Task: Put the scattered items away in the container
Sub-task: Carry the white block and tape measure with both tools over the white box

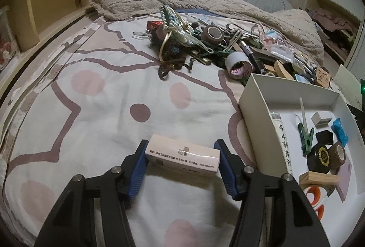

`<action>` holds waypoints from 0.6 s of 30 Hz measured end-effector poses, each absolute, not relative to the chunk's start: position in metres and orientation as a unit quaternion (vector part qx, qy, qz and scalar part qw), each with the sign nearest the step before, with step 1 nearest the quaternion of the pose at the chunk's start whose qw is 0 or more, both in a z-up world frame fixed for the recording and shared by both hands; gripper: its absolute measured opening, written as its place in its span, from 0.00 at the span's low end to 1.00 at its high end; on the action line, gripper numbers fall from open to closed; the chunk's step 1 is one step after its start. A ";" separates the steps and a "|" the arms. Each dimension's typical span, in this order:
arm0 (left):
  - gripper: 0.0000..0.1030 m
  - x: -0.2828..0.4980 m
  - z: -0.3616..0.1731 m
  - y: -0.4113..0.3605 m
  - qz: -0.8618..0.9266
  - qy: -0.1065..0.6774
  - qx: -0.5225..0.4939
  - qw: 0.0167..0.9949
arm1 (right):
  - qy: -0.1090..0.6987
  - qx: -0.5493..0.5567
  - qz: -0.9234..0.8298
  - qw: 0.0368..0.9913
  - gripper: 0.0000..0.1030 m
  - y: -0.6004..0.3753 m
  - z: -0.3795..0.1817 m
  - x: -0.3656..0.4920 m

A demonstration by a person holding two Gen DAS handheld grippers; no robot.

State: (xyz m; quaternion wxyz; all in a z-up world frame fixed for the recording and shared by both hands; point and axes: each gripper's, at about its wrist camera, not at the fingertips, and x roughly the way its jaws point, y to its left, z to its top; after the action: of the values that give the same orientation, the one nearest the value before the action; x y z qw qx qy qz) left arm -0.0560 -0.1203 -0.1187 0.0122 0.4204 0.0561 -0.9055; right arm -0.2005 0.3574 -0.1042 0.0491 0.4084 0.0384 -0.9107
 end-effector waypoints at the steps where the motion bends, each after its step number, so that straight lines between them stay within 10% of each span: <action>1: 0.56 -0.055 -0.118 -0.120 -0.906 0.057 0.419 0.012 | 0.035 0.409 -0.910 0.050 0.60 0.358 -0.104 -0.200; 18: 0.56 -0.049 -0.114 -0.119 -0.907 0.068 0.416 0.011 | 0.036 0.423 -0.904 0.054 0.59 0.360 -0.100 -0.177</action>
State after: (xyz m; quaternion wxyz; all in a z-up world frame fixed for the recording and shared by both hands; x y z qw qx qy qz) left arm -0.0494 -0.1195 -0.1143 0.0106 0.4156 0.0684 -0.9069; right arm -0.1767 0.3599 -0.0996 0.0537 0.4234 0.0362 -0.9036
